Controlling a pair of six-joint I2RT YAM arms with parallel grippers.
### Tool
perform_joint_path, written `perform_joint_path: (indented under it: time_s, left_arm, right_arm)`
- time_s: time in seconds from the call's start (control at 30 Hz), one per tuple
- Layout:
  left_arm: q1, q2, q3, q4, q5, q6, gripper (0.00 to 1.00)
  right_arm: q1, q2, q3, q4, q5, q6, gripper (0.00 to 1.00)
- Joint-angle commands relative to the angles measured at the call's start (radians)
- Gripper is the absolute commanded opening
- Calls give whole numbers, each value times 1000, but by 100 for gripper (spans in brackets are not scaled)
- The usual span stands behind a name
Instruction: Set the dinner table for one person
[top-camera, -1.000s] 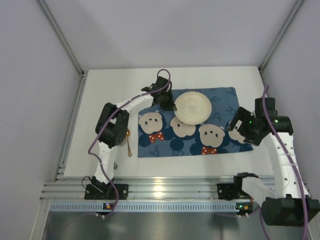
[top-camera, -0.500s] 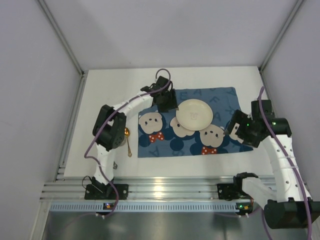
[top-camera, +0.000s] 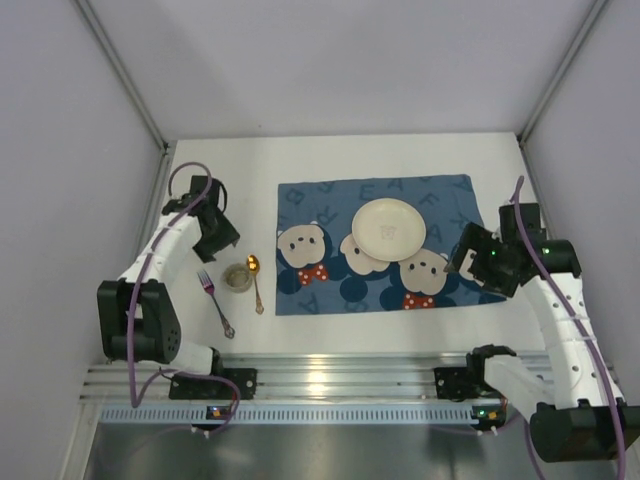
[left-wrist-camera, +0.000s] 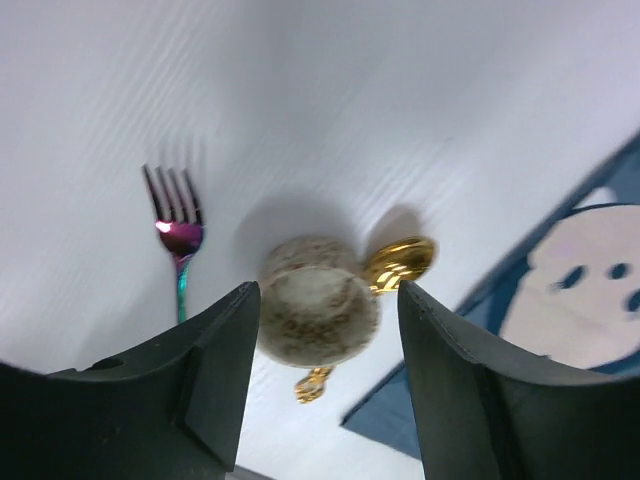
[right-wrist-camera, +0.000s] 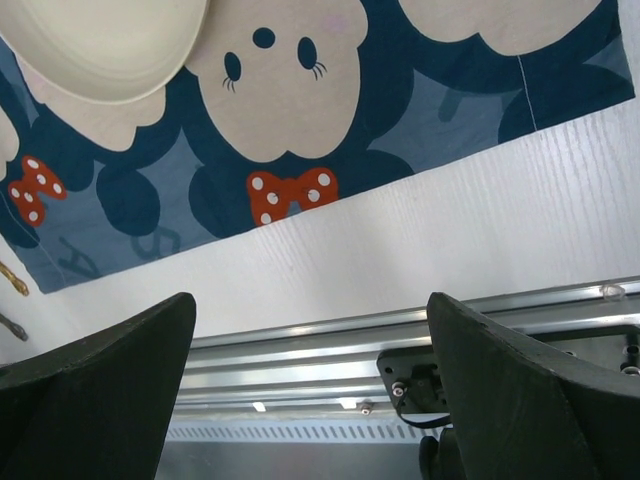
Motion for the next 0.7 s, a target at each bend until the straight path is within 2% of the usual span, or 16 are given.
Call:
perform_joint_path:
  time_s: [0.0,0.1,0.67]
  left_arm:
    - [52,-41,-71,-100,-20,40,62]
    - [93,-73,-116,-82,21,60,61]
    - [93,-44,-249,35,133,63,47]
  right_arm:
    - [24,-5,-11,37,-27,6,100]
    - [33,-2,-16,40,-31,8,100]
    - [56,-28,-59,34,-7,-3,100]
